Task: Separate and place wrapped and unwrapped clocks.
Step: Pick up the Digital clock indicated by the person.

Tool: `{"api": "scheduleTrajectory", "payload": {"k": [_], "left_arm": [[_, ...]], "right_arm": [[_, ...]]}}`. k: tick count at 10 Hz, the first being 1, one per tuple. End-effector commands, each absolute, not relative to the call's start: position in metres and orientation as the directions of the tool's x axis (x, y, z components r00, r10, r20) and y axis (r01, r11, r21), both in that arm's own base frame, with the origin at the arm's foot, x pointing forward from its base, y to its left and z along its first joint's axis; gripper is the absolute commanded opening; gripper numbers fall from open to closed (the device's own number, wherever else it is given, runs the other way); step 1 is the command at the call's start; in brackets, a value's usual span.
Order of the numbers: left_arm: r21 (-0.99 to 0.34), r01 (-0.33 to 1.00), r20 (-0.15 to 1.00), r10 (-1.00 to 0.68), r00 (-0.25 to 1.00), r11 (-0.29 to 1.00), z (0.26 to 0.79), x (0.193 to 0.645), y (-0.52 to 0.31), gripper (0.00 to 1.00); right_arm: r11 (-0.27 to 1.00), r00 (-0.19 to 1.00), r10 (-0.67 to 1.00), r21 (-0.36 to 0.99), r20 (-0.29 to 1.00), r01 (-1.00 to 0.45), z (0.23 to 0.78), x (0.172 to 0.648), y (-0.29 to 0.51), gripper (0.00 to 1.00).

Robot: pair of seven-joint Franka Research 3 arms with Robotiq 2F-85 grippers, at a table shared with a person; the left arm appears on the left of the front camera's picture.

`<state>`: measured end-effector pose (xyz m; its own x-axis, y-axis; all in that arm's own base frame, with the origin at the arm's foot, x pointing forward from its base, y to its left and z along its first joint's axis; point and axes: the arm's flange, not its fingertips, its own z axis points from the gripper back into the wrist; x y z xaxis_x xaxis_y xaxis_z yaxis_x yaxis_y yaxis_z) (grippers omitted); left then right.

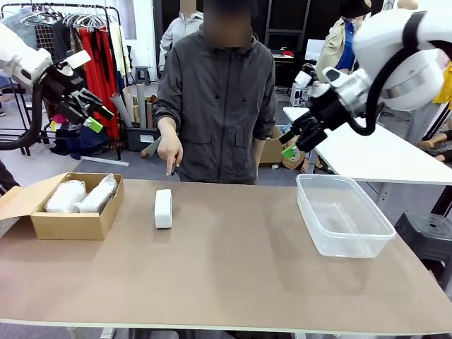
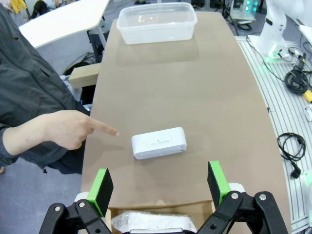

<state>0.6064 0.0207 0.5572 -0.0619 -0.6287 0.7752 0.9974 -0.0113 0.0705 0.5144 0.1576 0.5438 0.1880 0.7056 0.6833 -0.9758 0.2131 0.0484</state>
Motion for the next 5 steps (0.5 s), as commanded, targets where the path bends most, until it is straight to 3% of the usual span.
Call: {"api": "scheduleTrajectory", "payload": {"k": [1, 2, 5], "left_arm": [[0.073, 0.997, 0.772, -0.632, -0.069, -0.021, 0.559, 0.605, 0.022, 1.00], [0.073, 0.997, 0.772, -0.632, -0.069, -0.021, 0.559, 0.605, 0.022, 1.00], [0.073, 0.997, 0.772, -0.632, -0.069, -0.021, 0.559, 0.605, 0.022, 1.00]], "right_arm": [[0.424, 0.399, 0.687, 0.110, 0.607, -0.899, 0.540, 0.514, 0.196, 1.00], [0.434, 0.453, 0.672, 0.184, 0.586, -0.882, 0.542, 0.510, 0.221, 1.00], [0.508, 0.532, 0.705, 0.190, 0.469, -0.840, 0.549, 0.516, 0.306, 1.00]]}}
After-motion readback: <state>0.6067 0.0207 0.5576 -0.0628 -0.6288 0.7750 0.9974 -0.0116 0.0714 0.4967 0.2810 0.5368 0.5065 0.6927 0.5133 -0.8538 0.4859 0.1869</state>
